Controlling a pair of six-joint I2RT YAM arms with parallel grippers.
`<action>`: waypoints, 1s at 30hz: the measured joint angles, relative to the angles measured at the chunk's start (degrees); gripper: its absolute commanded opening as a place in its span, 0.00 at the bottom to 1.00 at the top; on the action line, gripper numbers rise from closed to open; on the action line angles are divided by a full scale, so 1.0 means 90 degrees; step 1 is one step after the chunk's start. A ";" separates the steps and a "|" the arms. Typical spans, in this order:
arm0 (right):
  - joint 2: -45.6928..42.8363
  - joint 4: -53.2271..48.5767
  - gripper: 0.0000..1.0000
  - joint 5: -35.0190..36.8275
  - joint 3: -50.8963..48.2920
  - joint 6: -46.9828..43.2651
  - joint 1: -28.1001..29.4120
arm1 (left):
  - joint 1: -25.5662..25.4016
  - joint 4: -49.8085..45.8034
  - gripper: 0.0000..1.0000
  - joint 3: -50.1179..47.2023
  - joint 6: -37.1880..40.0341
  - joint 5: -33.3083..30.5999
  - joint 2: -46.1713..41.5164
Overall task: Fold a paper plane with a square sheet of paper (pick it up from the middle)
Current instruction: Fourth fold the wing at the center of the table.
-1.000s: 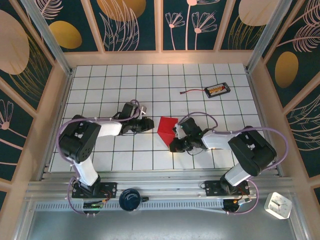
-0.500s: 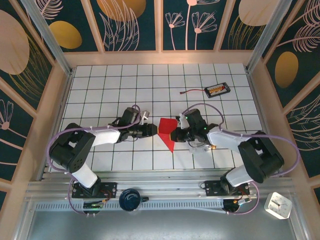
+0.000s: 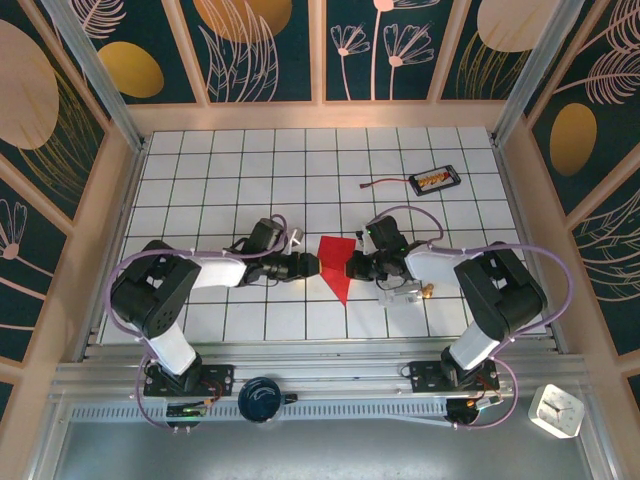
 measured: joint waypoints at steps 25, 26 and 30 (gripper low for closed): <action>0.0097 0.0177 0.00 0.0041 -0.0075 0.0000 -0.0024 | -0.0022 -0.0044 0.48 0.0682 -0.0330 0.0199 0.0653; 0.0097 0.0180 0.00 0.0044 -0.0075 0.0000 -0.0024 | -0.0022 -0.0034 0.47 0.0695 -0.0355 0.0206 0.0663; 0.0095 0.0221 0.00 0.0041 -0.0100 -0.0002 -0.0024 | -0.0022 0.0000 0.48 0.0699 -0.0427 0.0211 0.0685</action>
